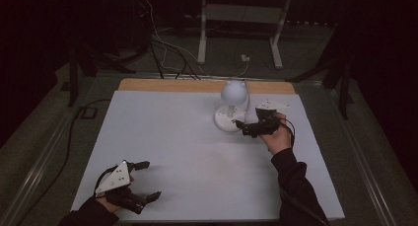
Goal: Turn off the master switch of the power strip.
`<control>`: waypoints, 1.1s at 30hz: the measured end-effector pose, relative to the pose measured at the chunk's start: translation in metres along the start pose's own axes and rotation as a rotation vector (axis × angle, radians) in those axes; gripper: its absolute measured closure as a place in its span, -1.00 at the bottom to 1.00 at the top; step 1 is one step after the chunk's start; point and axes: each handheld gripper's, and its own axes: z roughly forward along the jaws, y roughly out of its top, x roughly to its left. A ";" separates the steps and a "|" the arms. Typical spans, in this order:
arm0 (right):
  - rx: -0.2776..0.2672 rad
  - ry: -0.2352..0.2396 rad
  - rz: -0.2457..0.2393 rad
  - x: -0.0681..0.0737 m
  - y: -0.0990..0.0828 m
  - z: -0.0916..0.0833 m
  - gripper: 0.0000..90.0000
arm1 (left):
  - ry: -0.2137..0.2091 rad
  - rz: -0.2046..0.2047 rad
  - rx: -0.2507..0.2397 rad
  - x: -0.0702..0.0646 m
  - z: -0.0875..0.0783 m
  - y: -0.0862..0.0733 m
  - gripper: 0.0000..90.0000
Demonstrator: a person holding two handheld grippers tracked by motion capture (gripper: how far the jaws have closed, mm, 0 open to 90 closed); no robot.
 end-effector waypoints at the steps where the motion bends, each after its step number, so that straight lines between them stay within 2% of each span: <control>1: 0.005 -0.004 0.004 -0.001 0.000 0.002 -1.00 | 0.000 0.001 0.001 0.000 0.000 0.000 -0.99; 7: 0.025 -0.028 0.043 -0.005 -0.003 0.012 -1.00 | -0.001 0.001 0.003 0.000 0.000 0.000 -0.99; 9: 0.029 -0.047 0.071 -0.008 -0.003 0.014 -0.84 | 0.000 -0.002 0.000 0.001 0.000 0.000 -0.99; 11: 0.021 -0.060 0.084 -0.008 -0.004 0.014 -0.81 | 0.000 -0.004 -0.001 0.000 0.000 0.000 -0.99; 15: 0.021 -0.085 0.142 -0.011 -0.004 0.012 -0.31 | -0.002 -0.003 -0.001 0.000 0.000 0.000 -0.99; 16: 0.021 -0.094 0.146 -0.011 -0.005 0.012 -0.27 | -0.001 -0.001 0.001 0.000 0.000 0.000 -0.99; 21: 0.011 -0.138 0.162 -0.012 -0.006 0.011 0.33 | -0.001 -0.003 -0.001 0.001 0.000 0.000 -0.99; 23: 0.000 -0.146 0.160 -0.012 -0.006 0.011 0.40 | -0.001 -0.003 0.001 0.001 0.000 0.000 -0.99; 25: 0.005 -0.162 0.148 -0.010 -0.006 0.011 0.63 | -0.003 0.001 0.001 0.000 0.000 0.000 -0.99; 26: 0.005 -0.162 0.148 -0.010 -0.006 0.011 0.63 | -0.003 0.001 0.001 0.000 0.000 0.000 -0.99; 27: 0.012 -0.171 0.152 -0.010 -0.005 0.012 0.80 | -0.004 -0.002 0.000 0.000 0.000 0.000 -0.99; 28: 0.016 -0.179 0.156 -0.010 -0.005 0.012 0.88 | -0.002 -0.001 0.001 0.000 0.000 0.000 -0.99; 30: 0.026 -0.190 0.150 -0.010 -0.005 0.014 0.96 | -0.002 0.000 0.002 0.000 0.000 0.000 -0.99; 33: 0.029 -0.207 0.113 -0.009 -0.005 0.015 1.00 | -0.003 -0.004 -0.001 0.001 0.000 0.000 -0.99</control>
